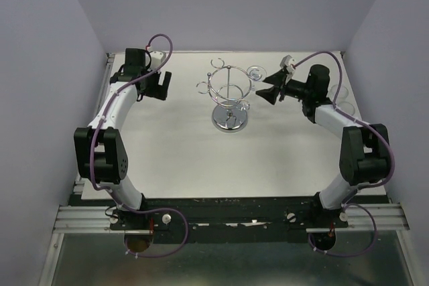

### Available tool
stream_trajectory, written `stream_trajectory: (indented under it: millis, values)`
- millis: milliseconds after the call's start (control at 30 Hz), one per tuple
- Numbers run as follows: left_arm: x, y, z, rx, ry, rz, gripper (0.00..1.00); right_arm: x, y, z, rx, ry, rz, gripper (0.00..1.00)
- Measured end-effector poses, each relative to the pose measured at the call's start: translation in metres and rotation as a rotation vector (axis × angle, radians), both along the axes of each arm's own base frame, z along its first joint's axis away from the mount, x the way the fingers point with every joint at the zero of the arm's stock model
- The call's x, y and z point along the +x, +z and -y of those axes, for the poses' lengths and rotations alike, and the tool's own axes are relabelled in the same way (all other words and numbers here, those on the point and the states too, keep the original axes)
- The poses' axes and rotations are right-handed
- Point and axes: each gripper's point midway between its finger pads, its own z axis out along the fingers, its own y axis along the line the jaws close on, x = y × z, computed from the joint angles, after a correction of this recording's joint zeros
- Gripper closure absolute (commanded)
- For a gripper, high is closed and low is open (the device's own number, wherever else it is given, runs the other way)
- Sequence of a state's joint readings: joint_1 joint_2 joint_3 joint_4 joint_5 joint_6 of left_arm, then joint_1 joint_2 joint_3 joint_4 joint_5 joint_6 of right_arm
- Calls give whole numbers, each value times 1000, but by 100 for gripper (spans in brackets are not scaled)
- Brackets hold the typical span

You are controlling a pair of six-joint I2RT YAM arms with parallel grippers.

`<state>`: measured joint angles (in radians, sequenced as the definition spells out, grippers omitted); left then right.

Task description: Take the wine glass off the wine glass rack

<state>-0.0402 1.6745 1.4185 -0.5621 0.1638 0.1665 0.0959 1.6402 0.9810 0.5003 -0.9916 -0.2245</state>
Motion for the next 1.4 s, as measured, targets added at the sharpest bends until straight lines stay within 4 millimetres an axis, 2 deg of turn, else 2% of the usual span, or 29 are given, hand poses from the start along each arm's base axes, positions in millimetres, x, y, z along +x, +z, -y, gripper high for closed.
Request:
stream_trajectory:
  millis: [300,600,800,1067,1333,1400]
  values:
    - [-1,-2,-1,51,-27,-5,1,27,-3,-6,25,18,16,38]
    - [-6,-12,-3,84,-32,-29,1,36,-3,-22,35,68,26,46]
    - [-7,-14,1,92,-44,-31,1,32,-3,-30,35,93,26,56]
    - [-7,-13,4,97,-55,-29,1,30,-5,-30,35,99,8,73]
    - [-8,-13,12,99,-70,-27,1,24,-5,-30,33,100,-10,99]
    - [-8,-13,14,100,-75,-26,1,21,-4,-29,34,99,-19,99]
